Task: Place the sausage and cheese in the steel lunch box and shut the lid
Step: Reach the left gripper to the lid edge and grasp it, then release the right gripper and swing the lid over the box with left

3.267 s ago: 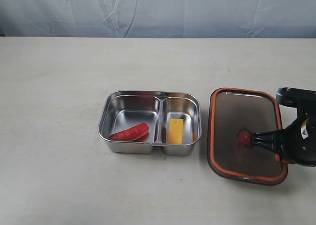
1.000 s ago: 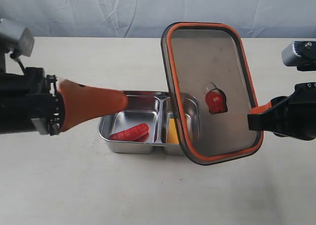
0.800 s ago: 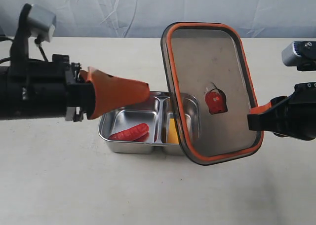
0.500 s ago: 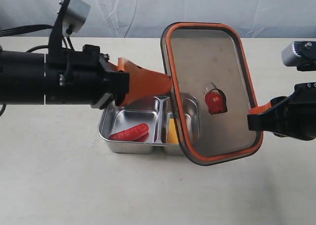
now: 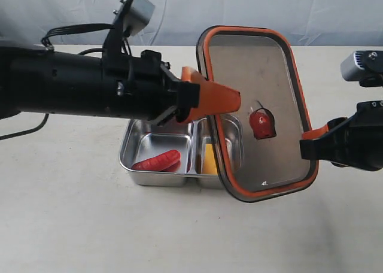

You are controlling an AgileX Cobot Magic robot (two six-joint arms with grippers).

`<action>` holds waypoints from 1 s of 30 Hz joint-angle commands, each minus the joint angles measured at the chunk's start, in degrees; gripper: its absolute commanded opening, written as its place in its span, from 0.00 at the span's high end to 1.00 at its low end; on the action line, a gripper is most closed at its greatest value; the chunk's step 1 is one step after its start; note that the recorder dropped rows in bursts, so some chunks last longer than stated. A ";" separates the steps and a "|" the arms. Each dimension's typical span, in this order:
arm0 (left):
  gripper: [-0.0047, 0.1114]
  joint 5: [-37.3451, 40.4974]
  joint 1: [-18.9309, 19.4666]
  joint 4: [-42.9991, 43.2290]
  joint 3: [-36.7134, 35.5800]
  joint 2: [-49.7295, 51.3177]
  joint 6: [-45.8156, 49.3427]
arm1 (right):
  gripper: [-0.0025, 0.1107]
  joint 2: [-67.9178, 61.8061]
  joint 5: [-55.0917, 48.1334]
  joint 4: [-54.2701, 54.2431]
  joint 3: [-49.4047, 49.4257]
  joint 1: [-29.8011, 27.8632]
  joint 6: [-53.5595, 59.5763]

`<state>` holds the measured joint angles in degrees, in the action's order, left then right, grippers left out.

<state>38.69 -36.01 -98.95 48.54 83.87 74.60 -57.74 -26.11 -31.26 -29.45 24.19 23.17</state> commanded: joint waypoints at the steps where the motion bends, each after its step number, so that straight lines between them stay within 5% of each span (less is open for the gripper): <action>1: 0.53 -4.49 -2.69 -0.99 1.58 2.19 -0.12 | 0.98 0.38 0.29 -0.30 -0.06 -0.12 0.45; 3: 0.64 -7.65 -3.06 -0.99 1.70 2.17 -0.26 | 0.98 0.38 0.29 -0.30 -0.06 -0.12 0.45; 6: 0.93 -9.79 -3.06 -0.99 1.70 2.17 -0.53 | 0.98 0.38 0.29 -0.41 -0.06 -0.12 0.52; 7: 0.95 -10.22 -3.06 -0.99 1.74 2.17 -0.30 | 0.98 0.38 0.29 -0.41 -0.06 -0.12 0.52; 15: 0.96 -10.38 -3.06 -0.99 1.74 1.95 2.94 | 0.91 0.38 0.90 -0.38 -0.06 -0.12 0.57; 21: 0.96 -16.01 -3.06 0.44 1.74 -1.56 4.00 | 0.44 0.38 1.93 -0.12 -0.06 -0.12 0.57; 30: 0.96 -28.29 -3.06 15.33 1.74 -8.94 4.00 | 0.43 3.31 5.21 0.12 -0.06 -0.12 0.57</action>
<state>13.45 -38.89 -89.83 50.11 76.94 78.38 -55.89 -22.19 -31.77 -29.45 24.19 23.49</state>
